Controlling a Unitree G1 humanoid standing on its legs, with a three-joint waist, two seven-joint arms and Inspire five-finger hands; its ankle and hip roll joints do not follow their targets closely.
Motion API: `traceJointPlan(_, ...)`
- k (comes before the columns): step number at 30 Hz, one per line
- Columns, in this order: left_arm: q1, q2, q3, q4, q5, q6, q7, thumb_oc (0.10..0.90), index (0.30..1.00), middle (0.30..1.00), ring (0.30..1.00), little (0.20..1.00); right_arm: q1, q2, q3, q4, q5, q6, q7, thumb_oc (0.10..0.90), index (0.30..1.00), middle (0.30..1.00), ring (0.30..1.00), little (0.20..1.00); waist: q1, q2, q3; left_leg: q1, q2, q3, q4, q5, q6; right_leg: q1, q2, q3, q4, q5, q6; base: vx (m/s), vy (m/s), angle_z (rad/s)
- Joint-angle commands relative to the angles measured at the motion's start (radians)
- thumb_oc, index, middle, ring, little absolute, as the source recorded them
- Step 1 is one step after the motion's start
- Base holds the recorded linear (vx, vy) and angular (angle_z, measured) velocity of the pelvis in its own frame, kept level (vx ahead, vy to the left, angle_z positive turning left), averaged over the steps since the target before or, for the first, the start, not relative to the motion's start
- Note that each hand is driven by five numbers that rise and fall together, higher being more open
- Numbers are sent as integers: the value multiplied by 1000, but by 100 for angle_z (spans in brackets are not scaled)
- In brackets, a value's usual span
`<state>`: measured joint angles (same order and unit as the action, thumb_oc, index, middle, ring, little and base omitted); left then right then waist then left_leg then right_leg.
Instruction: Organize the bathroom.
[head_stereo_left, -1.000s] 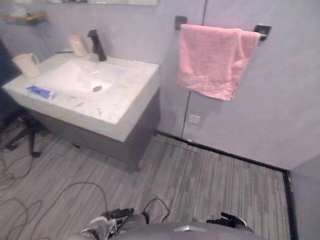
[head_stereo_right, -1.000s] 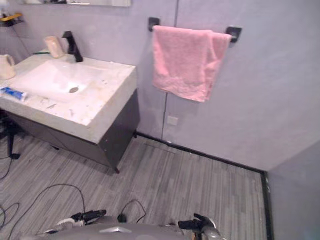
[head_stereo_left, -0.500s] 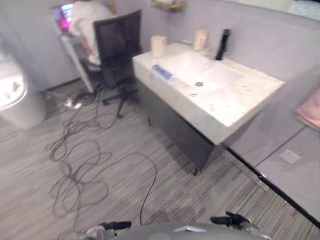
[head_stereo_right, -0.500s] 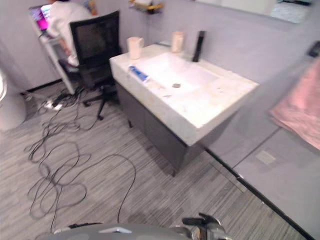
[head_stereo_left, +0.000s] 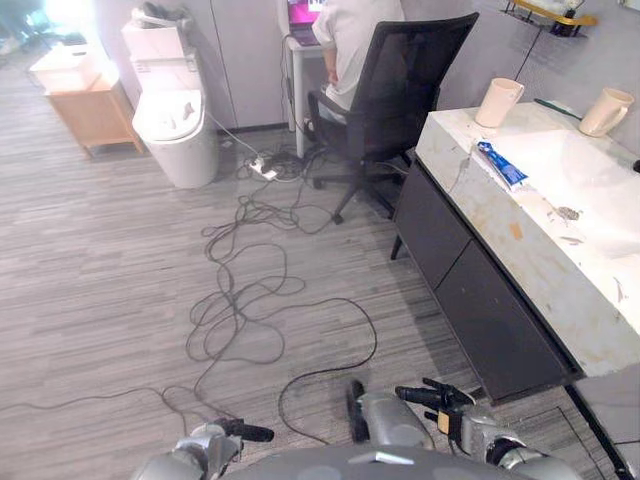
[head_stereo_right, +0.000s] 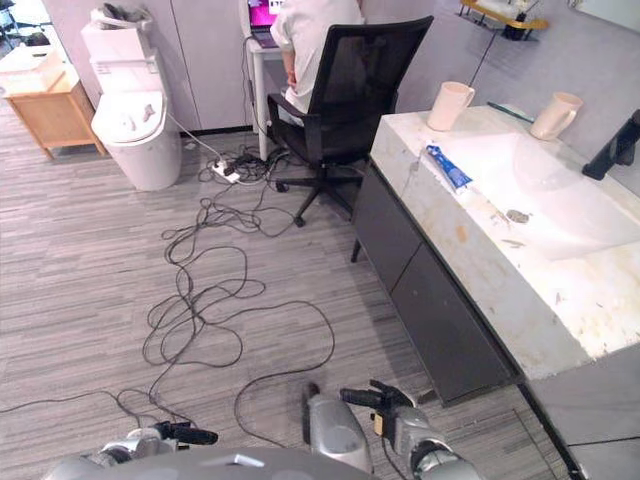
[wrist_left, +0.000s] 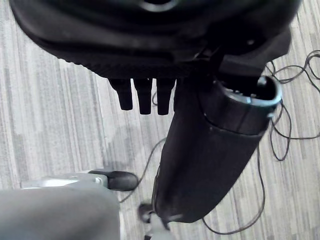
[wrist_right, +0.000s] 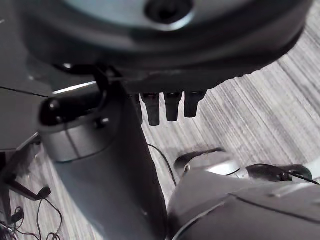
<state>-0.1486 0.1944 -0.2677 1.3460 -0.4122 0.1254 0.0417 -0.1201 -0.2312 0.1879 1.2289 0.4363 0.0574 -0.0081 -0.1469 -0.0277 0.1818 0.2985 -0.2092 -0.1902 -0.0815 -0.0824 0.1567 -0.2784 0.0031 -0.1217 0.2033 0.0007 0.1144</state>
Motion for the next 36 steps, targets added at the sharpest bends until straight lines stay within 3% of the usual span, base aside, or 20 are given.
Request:
traceJointPlan(1, -13, -12, 16, -50, 21, -55, 2, 800, 900, 900, 900, 900, 106, -76, 64, 109, -64, 59, -16, 800, 900, 900, 900, 900, -41, -34, -26, -53, -8, 157, 135, -89, -94, 17, 16, -19, -172, 295, 11, 384, 100, -5)
traceJointPlan(2, -21, -19, 19, -49, 30, -60, -2, 800, 900, 900, 900, 900, 111, -78, 62, 114, -65, 62, -8, 800, 900, 900, 900, 900, -55, -26, -42, -28, -15, 145, 129, -105, -92, 37, 31, 7, -177, 274, -18, 397, 92, 25)
traceJointPlan(4, -24, -27, 20, -49, 35, -54, -6, 800, 900, 900, 900, 900, 122, -72, 60, 123, -55, 57, -10, 800, 900, 900, 900, 900, -72, -8, -76, -15, -5, 138, 151, -63, -110, 60, 53, 29, -159, 240, -46, 350, 76, 64)
traceJointPlan(5, -28, -33, 21, -48, 58, -51, -17, 800, 900, 900, 900, 900, 130, -66, 52, 126, -36, 51, -14, 800, 900, 900, 900, 900, -88, 9, -91, -17, 20, 173, 226, 16, -146, 83, 67, 41, -163, 215, -65, 345, 24, 48)
traceJointPlan(6, -44, -41, 17, -42, 87, -51, -13, 800, 900, 900, 900, 900, 131, -54, 47, 128, -37, 47, -10, 800, 900, 900, 900, 900, -107, 13, -112, -57, 43, 223, 394, 144, -198, 117, 62, 65, -173, 196, -87, 424, 5, 45)
traceJointPlan(8, -50, -39, 21, -41, 58, -53, 4, 800, 900, 900, 900, 900, 128, -51, 54, 122, -48, 37, -15, 800, 900, 900, 900, 900, -110, 12, -112, -110, 44, 227, 531, 223, -228, 138, 56, 81, -153, 167, -99, 323, -24, 64)
traceJointPlan(9, -56, -34, 23, -42, 34, -50, 19, 800, 900, 900, 900, 900, 130, -52, 61, 110, -33, 32, -29, 800, 900, 900, 900, 900, -103, -7, -112, -183, 38, 227, 643, 269, -248, 166, 39, 99, -156, 160, -102, 224, -18, 51)
traceJointPlan(11, -62, -32, 29, -46, 41, -43, 35, 800, 900, 900, 900, 900, 124, -62, 61, 95, -16, 29, -36, 800, 900, 900, 900, 900, -82, -30, -104, -331, 50, 250, 768, 241, -242, 205, 28, 139, -160, 153, -106, 195, -9, -19)
traceJointPlan(12, -62, -32, 29, -46, 41, -43, 35, 800, 900, 900, 900, 900, 124, -62, 61, 95, -16, 29, -36, 800, 900, 900, 900, 900, -82, -30, -104, -331, 50, 250, 768, 241, -242, 205, 28, 139, -160, 153, -106, 224, 2, -56)
traceJointPlan(13, -62, -32, 34, -49, 54, -45, 44, 800, 900, 900, 900, 900, 108, -70, 53, 90, -32, 24, -27, 800, 900, 900, 900, 900, -56, -47, -96, -453, 96, 263, 787, 207, -219, 244, 23, 183, -167, 146, -110, 278, 39, -81)
traceJointPlan(15, -30, -20, 40, -55, 46, -61, 55, 800, 900, 900, 900, 900, 73, -66, 62, 90, -89, 13, -19, 800, 900, 900, 900, 900, -22, -57, -89, -481, 196, 256, 603, 177, -174, 296, 28, 245, -179, 96, -119, 454, 152, -180)
traceJointPlan(16, -1, -8, 46, -54, 31, -79, 54, 800, 900, 900, 900, 900, 56, -57, 74, 102, -88, -1, -22, 800, 900, 900, 900, 900, -3, -46, -90, -470, 233, 216, 374, 170, -153, 319, 48, 303, -188, 68, -114, 569, 310, -198)
traceJointPlan(17, 38, 12, 40, -50, 32, -102, 48, 800, 900, 900, 900, 900, 30, -50, 94, 106, -90, 2, -24, 800, 900, 900, 900, 900, 36, -40, -95, -467, 243, 98, 146, 185, -146, 337, 68, 377, -193, 44, -106, 513, 308, -175)
traceJointPlan(20, 78, 28, 45, -35, 74, -124, 49, 800, 900, 900, 900, 900, 29, -49, 94, 99, -86, -9, -23, 800, 900, 900, 900, 900, 67, -27, -95, -488, 228, 42, 136, 190, -152, 350, 58, 423, -153, -1, -83, 331, 275, -212)
traceJointPlan(24, 91, 37, 49, -38, 90, -108, 33, 800, 900, 900, 900, 900, 41, -46, 82, 87, -38, -40, -53, 800, 900, 900, 900, 900, 62, -1, -89, -411, 205, 60, 100, 166, -145, 308, 18, 371, -58, -2, -47, 237, 235, -140)
traceJointPlan(26, 98, 48, 17, -22, 102, -77, 35, 800, 900, 900, 900, 900, 57, -45, 66, 61, -93, -80, -57, 800, 900, 900, 900, 900, 27, 38, -55, -305, 199, 93, 68, 149, -125, 131, 10, 273, 206, 108, -15, 246, 209, -81)
traceJointPlan(27, 97, 55, 17, -14, 91, -75, 30, 800, 900, 900, 900, 900, 62, -49, 69, 52, -95, -85, -54, 800, 900, 900, 900, 900, 18, 40, -45, -270, 194, 110, 53, 139, -116, 97, 2, 234, 215, 113, -14, 245, 125, -101)
traceJointPlan(31, 90, 71, 26, -2, 60, -111, 17, 800, 900, 900, 900, 900, 71, -54, 64, 41, -118, -97, -33, 800, 900, 900, 900, 900, 25, 16, -31, -204, 184, 183, 24, 98, -117, 110, -73, 93, -17, 111, -7, 256, -14, -99)
traceJointPlan(33, 91, 77, 41, -9, 64, -137, 29, 800, 900, 900, 900, 900, 84, -48, 65, 43, -144, -95, -16, 800, 900, 900, 900, 900, 28, -18, -26, -154, 181, 266, 3, 52, -125, 80, -103, -12, -193, 214, 35, 383, -93, -61)
traceJointPlan(36, 88, 77, 38, -9, 110, -170, 37, 800, 900, 900, 900, 900, 98, -32, 75, 51, -135, -74, -17, 800, 900, 900, 900, 900, 22, -32, -25, -92, 185, 297, -4, 4, -124, 36, -103, -49, -250, 273, 47, 386, -104, -144)
